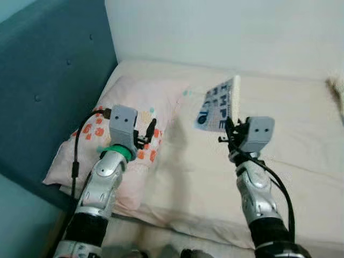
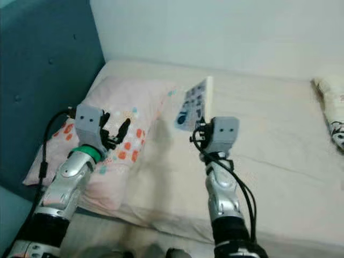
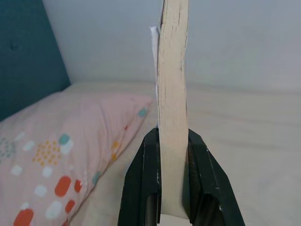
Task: Clean up the room
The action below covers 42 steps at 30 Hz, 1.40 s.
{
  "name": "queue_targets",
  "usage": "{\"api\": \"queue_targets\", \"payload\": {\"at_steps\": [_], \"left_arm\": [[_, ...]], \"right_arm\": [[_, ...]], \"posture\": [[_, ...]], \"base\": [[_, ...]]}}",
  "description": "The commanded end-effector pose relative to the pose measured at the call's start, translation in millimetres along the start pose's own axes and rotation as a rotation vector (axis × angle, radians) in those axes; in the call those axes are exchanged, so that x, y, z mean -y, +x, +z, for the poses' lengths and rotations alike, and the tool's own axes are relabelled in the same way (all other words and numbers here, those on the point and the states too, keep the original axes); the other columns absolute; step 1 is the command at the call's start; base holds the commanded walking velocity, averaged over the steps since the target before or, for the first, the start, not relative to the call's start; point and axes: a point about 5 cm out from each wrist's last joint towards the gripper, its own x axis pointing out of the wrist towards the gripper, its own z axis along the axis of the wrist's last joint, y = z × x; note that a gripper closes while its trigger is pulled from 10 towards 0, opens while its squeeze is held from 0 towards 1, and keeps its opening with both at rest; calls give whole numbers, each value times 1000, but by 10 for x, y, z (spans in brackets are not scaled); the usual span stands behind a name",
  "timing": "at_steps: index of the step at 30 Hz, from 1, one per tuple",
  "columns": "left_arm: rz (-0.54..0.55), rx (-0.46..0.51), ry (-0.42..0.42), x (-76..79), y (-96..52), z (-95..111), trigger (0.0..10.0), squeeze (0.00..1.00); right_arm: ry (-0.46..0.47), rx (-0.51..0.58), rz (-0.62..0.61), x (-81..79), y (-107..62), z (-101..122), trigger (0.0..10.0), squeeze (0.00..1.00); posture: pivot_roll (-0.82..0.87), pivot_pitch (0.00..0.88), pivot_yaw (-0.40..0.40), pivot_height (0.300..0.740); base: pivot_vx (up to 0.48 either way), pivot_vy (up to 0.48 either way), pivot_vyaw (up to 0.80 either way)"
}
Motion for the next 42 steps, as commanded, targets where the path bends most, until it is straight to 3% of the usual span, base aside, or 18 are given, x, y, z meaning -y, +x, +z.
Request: {"api": "queue_targets", "payload": {"at_steps": [1,11,42], "left_arm": [[-1,-29,-5,-1,-34,-72,10000,0],[-9,-50,9,7,-48,-142,10000,0],[-5,-84,31,-18,-87,-241,10000,0]], "right_arm": [[5,11,9,-31,-7,4,10000,0],[3,-4,3,-28,-23,-24,10000,0],[25,-4,3,-35,-34,-31,10000,0]], "posture": [[9,59,63,737],[7,55,66,737],[9,63,72,622]], "base": [[0,0,0],[0,0,0],[0,0,0]]}}
